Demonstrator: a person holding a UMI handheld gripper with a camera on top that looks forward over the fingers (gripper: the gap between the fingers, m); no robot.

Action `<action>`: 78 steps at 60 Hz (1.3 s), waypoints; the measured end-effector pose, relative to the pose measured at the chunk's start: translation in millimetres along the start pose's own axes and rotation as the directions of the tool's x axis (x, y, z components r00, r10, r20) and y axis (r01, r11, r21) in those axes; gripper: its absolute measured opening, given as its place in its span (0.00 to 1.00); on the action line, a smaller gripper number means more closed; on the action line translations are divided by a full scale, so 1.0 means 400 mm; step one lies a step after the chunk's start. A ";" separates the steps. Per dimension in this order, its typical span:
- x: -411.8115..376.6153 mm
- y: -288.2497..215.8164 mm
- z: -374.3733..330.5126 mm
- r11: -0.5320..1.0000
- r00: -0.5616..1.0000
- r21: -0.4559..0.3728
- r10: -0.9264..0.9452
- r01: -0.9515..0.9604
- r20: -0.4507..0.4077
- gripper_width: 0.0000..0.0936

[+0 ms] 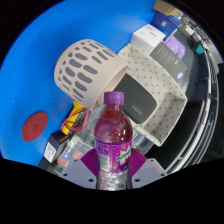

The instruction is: Pour water

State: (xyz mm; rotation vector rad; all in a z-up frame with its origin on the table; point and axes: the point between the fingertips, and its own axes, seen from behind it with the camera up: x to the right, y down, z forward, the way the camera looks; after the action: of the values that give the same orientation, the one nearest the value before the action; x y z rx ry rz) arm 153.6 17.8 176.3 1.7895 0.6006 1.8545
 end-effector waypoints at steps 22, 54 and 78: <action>-0.009 0.003 -0.004 0.989 0.989 0.009 0.149 -0.149 0.016 0.38; -0.052 0.088 -0.002 -0.350 -0.371 -0.160 0.919 -0.923 0.133 0.39; -0.201 0.013 -0.012 -0.573 -0.594 -0.170 0.796 -0.802 0.118 0.39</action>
State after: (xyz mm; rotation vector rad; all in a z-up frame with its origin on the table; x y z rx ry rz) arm 150.3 -36.1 116.5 2.6598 -2.3480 2.1341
